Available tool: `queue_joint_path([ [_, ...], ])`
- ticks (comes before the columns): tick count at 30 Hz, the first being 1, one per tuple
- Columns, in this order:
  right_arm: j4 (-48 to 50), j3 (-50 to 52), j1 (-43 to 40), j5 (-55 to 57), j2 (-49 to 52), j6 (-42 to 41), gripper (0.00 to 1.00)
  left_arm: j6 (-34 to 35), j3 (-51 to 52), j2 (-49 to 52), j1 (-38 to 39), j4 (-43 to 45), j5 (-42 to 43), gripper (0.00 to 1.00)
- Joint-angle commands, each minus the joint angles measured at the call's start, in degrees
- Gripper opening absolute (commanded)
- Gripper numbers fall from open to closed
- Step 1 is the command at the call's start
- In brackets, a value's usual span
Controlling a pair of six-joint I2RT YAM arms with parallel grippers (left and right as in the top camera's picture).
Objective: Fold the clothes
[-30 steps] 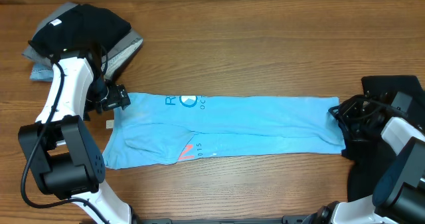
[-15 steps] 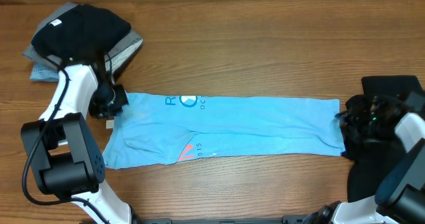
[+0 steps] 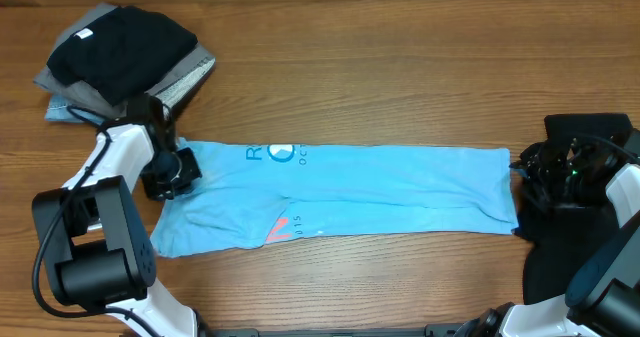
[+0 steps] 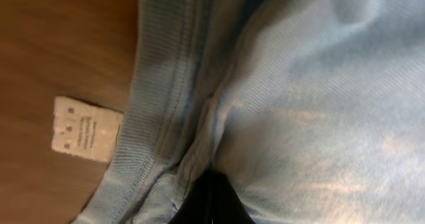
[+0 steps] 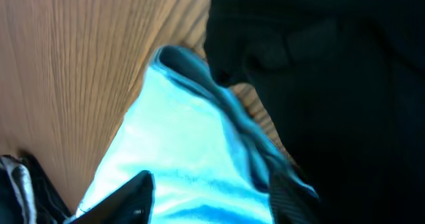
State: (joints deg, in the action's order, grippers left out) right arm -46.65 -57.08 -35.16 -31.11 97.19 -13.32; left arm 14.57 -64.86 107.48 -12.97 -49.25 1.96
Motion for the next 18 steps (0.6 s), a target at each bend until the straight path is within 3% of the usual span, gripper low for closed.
queue_joint_path([
  [1, -0.7, -0.7, 0.7, -0.2, -0.6, 3.3, 0.67, 3.5, 2.0, 2.7, -5.4, -0.2, -9.9, 0.04],
  [12, 2.3, 3.2, 8.0, 2.3, 1.4, 6.4, 0.69, 2.0, -0.5, 2.6, -7.9, 0.7, -4.8, 0.06],
  [16, 3.5, 3.5, 11.0, 9.0, 2.5, 6.6, 0.7, 1.1, -0.7, 2.6, -7.9, 0.6, -2.3, 0.17],
  [18, 3.4, 3.5, 12.0, 13.2, 3.4, 6.5, 0.7, -1.2, -0.8, 2.6, -7.9, 0.5, 1.2, 0.29],
])
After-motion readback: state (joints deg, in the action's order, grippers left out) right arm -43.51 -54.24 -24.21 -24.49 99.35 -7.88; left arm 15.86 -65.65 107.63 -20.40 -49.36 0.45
